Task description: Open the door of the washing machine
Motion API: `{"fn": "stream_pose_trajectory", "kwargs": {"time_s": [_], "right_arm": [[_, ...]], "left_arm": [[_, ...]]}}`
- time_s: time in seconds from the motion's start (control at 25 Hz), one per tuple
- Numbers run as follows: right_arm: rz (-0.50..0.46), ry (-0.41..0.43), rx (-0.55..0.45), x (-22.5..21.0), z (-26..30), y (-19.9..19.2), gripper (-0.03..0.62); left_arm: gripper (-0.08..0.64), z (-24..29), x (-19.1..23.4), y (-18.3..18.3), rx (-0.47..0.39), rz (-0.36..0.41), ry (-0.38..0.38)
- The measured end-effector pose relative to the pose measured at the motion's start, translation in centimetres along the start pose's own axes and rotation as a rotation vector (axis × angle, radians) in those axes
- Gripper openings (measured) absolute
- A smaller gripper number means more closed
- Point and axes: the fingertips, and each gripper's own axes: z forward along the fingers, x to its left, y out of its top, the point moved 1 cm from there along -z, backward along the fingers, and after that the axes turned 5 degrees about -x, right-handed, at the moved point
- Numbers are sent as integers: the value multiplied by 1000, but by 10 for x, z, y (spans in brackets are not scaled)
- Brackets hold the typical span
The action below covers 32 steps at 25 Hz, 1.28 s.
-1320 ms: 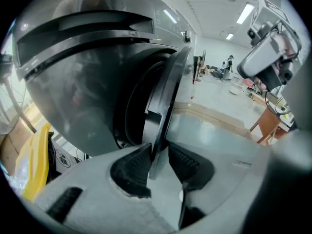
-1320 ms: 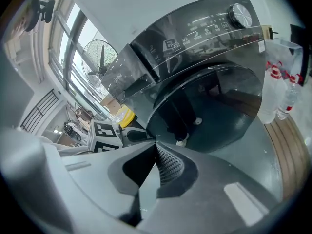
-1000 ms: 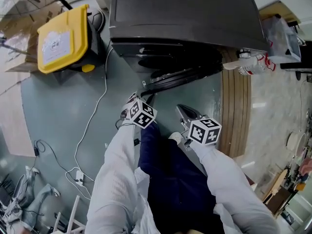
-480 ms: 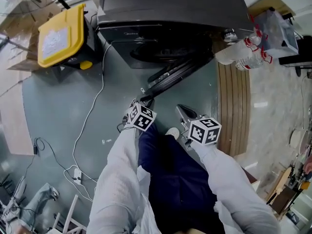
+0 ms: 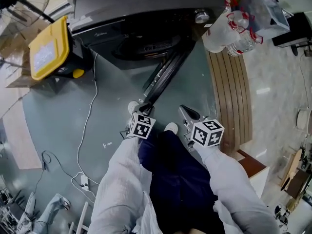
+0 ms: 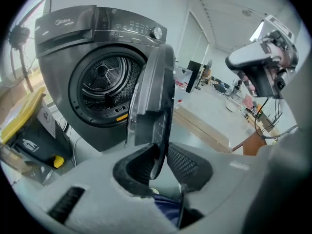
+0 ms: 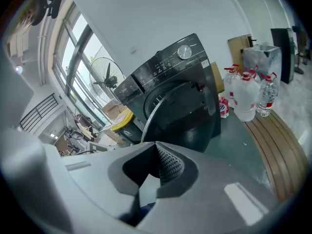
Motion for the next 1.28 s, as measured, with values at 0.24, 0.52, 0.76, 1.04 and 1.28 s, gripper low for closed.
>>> {"fn": "stream_pose_trajectory", "kwargs": {"time_s": [0.24,0.52,0.76,1.04,1.28], "right_arm": [[9,-43,-67,-28,-39,-4,8],[58,-86,-161,-61,-74,-6,8],[88,-138,-253,-92,-108,-7,8],[131,-193,-298,-128,-146,-14,8],[151,-233,-321,-157,-174,-14,8]], "left_arm": [[92,13,-49,0,3,-48,-23],[102,26,-105,3,28,-132,-62],[115,46,-152,11,41,-159,-99],[127,71,-202,21,59,-191,-141],[133,94,-247,37,60,-224,-204]]}}
